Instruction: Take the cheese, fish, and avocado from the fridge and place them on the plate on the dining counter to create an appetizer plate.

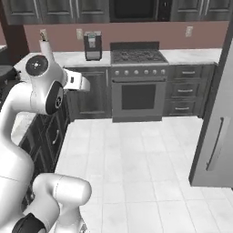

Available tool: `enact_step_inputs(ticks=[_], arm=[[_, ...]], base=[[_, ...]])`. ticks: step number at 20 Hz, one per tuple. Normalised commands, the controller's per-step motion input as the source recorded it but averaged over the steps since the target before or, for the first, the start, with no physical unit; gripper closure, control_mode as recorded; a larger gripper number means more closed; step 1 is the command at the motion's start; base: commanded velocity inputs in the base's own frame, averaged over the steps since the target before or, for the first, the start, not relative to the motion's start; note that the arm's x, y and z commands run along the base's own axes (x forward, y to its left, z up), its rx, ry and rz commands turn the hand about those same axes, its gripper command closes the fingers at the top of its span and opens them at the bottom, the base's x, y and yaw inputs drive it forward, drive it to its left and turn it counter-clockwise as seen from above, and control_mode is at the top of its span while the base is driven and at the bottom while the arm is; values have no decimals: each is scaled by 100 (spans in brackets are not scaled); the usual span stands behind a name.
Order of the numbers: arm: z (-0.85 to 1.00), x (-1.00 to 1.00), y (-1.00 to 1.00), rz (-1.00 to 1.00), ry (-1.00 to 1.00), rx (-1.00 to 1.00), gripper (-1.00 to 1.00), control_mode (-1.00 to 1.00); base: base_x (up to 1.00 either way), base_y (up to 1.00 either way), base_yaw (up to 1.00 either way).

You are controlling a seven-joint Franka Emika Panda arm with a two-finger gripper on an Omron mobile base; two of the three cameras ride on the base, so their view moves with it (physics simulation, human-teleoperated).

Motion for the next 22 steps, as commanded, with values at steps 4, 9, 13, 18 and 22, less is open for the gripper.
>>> enact_step_inputs(ticks=[4,9,13,18,22], arm=[[0,0,0,0,0,0,100,100],[0,0,0,0,0,0,100,100],[0,0,0,0,0,0,100,100],[0,0,0,0,0,0,100,100],[0,0,0,0,0,0,100,100]], base=[[-100,-22,41],[-100,-23,34],[-100,-9,27],[-100,13,19],[-100,8,20]])
